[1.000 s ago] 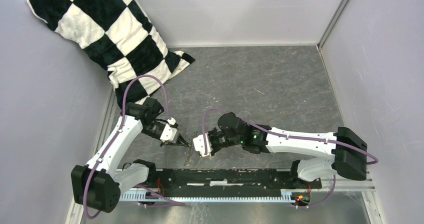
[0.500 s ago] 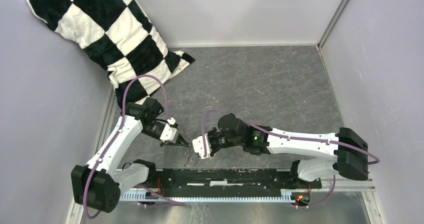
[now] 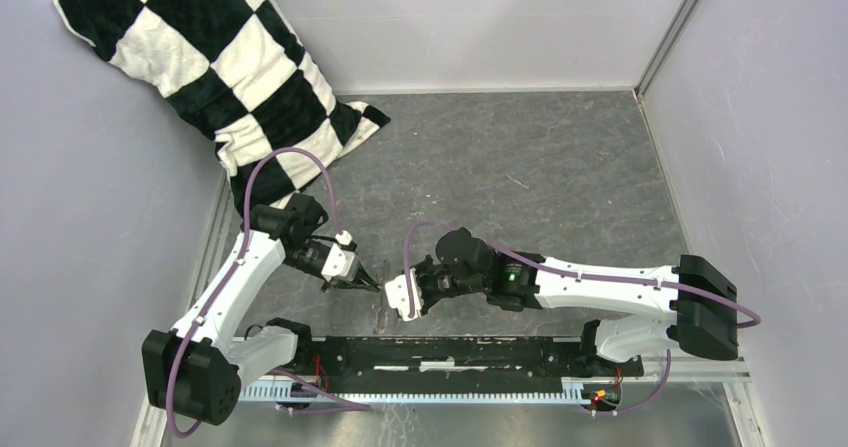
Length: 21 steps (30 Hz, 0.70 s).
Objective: Put the keys on the keyring
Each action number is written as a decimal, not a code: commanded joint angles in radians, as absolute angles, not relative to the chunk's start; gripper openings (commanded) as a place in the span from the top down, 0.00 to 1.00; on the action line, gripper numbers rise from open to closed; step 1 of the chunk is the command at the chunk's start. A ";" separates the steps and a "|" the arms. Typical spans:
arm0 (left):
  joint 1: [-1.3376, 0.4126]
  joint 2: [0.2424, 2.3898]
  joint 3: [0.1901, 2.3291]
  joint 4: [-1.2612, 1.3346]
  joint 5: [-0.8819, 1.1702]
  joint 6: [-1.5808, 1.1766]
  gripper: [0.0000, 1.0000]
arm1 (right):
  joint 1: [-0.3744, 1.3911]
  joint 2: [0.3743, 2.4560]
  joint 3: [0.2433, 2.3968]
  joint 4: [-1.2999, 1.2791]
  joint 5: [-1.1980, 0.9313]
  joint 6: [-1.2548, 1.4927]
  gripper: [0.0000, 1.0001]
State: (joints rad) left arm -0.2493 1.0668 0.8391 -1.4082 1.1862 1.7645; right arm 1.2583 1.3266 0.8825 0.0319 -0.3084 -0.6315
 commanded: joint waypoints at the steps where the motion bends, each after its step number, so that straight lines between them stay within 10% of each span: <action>1: -0.255 1.049 0.868 -1.371 1.249 1.698 0.98 | 1.270 1.290 0.919 0.060 -0.297 -0.647 1.00; 21: -0.255 1.047 0.866 -1.318 1.246 1.587 0.98 | 1.290 1.254 0.893 0.061 -0.266 -0.655 1.00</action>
